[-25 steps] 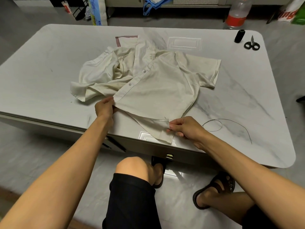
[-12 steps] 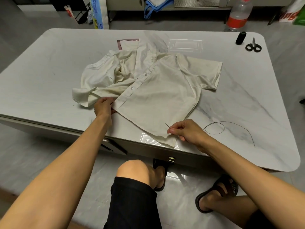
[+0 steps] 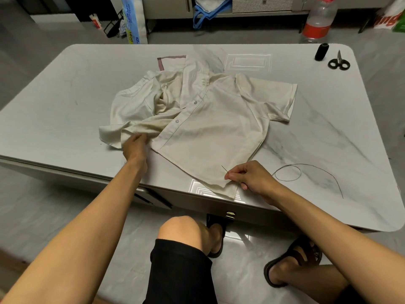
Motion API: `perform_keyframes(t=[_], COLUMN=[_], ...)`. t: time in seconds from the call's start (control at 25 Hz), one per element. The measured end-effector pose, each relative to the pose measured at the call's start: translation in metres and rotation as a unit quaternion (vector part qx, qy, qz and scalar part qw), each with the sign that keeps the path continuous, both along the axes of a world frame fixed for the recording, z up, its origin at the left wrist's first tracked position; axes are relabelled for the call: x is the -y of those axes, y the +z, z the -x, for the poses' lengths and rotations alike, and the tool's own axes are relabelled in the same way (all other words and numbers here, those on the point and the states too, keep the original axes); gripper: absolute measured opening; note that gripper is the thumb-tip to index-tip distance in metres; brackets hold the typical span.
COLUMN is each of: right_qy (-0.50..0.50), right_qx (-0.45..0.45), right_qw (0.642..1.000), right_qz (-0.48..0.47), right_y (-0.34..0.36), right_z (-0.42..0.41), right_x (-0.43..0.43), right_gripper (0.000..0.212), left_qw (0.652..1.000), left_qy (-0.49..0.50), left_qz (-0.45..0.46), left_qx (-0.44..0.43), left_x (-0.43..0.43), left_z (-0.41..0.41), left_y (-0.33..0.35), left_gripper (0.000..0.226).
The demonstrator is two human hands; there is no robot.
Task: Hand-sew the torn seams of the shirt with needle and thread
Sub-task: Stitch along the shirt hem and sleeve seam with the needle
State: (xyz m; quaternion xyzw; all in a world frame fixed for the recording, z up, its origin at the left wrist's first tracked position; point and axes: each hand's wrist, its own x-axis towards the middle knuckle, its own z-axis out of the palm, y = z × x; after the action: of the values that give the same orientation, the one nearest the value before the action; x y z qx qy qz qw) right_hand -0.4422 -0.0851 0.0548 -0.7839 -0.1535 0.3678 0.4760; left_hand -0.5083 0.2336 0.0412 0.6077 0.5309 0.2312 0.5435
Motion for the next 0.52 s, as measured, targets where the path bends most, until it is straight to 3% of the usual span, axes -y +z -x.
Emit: perform_keyframes(t=[0.16, 0.52], right_qy=[0.010, 0.042], right_qx=[0.017, 0.043], right_qw=[1.000, 0.998], right_qz=[0.019, 0.016], right_y=[-0.004, 0.005], right_z=[-0.001, -0.003], right_x=[-0.001, 0.008], right_gripper=[0.014, 0.014], left_qw=[0.996, 0.996], left_qy=[-0.087, -0.043], left_qz=[0.031, -0.060], left_qx=[0.019, -0.049], left_x=[0.007, -0.018], left_z=[-0.012, -0.005], left_y=[0.005, -0.004], left_gripper=[0.020, 0.041])
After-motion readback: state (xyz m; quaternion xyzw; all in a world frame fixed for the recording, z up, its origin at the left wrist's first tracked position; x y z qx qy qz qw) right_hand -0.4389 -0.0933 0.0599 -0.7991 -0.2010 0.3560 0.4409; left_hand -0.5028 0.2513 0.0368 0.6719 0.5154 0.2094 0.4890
